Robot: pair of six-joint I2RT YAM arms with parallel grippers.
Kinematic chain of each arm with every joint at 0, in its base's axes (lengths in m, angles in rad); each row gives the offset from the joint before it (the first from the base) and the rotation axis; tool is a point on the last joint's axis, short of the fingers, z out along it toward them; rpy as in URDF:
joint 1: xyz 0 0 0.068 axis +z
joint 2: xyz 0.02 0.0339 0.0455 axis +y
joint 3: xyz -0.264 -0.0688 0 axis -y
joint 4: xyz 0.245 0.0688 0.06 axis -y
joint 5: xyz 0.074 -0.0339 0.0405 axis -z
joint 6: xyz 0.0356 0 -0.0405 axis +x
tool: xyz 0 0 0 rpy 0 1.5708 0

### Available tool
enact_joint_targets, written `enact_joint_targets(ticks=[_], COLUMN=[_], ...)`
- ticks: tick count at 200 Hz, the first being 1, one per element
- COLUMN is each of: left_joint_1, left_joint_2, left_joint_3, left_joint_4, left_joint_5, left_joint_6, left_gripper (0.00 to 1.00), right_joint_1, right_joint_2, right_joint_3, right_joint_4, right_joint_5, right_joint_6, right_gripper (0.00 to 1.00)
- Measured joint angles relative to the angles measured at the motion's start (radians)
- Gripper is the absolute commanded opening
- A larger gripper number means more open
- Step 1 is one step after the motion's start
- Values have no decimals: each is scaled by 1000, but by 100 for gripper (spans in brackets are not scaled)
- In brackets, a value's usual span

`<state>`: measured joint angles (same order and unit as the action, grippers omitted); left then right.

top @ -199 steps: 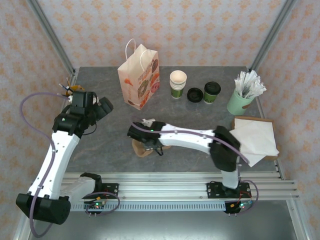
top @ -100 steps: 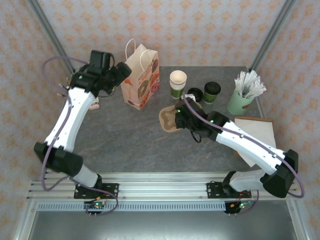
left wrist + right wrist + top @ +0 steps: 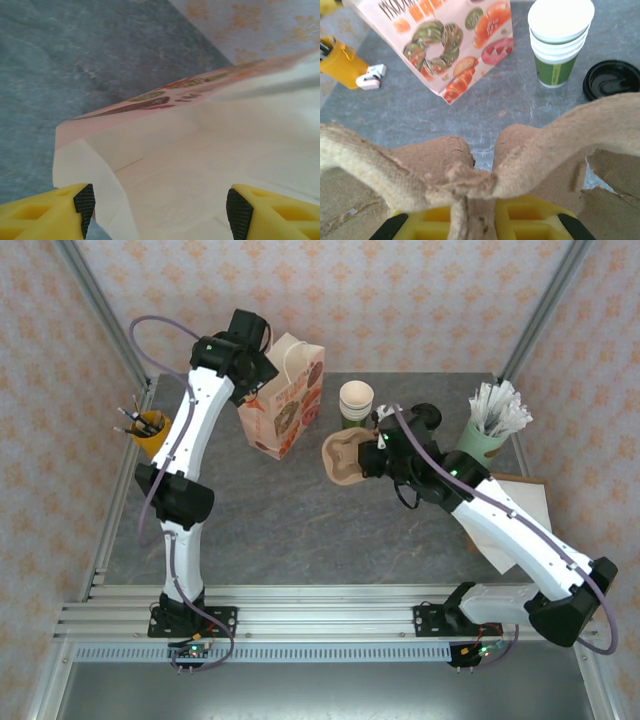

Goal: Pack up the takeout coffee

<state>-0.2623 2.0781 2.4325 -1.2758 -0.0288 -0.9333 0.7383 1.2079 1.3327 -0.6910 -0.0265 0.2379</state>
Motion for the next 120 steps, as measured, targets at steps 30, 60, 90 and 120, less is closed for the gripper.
enact_joint_targets(ticks=[30, 60, 90, 120], left_joint_1=[1, 0, 0, 0], left_joint_2=[-48, -101, -176, -216], left_joint_3=[-58, -105, -146, -151], left_joint_4=[-43, -37, -7, -2], left_joint_5=[-34, -30, 3, 5], left_joint_6=[-7, 35, 87, 93], left_gripper=[79, 86, 86, 86], right_joint_1=[0, 0, -1, -1], right_joint_2=[-47, -97, -154, -159], right_joint_3=[2, -21, -102, -118], right_joint_4=[-8, -11, -7, -9], right_joint_5=[0, 1, 15, 39], right_joint_6=[0, 1, 0, -9], right_gripper=[13, 13, 13, 13])
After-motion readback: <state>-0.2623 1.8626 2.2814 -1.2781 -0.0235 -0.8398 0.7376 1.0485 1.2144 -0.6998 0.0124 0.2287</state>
